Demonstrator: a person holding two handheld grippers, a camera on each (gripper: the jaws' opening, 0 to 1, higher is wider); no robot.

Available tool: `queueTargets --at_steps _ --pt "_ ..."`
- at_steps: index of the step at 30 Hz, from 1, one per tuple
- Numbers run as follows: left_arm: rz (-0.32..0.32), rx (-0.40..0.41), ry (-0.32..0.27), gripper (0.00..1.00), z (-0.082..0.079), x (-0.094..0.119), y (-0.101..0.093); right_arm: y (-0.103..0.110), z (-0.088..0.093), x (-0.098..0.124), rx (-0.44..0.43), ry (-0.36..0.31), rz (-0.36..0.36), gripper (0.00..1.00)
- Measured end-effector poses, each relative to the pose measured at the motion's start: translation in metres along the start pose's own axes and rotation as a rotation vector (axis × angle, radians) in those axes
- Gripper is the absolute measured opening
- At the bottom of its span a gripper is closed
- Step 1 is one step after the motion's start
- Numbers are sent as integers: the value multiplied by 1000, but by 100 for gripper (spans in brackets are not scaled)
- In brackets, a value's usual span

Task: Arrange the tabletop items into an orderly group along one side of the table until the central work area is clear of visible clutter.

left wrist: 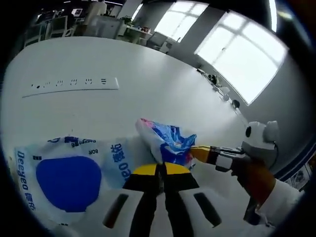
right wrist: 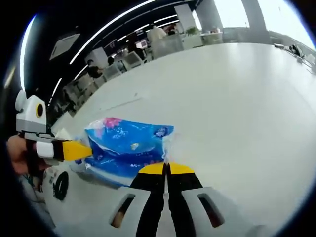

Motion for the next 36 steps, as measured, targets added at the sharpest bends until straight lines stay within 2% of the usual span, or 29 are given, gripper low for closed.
queueTargets --at_steps 25,36 --pt "9 -11 -17 3 -9 -1 8 4 3 2 -1 -4 3 0" --pt "10 -22 -19 5 -8 0 7 5 4 5 -3 -3 8 0"
Point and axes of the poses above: the point that each gripper's makers call its tool centre point, and the gripper's own axes: x roughly backward along the fingers, y roughly to its left, z roughly out of its underside, the point moved 6 cm from there along x, roughly backward along the fingers, and after that the axes turned 3 degrees about -y, right-handed, at the moved point
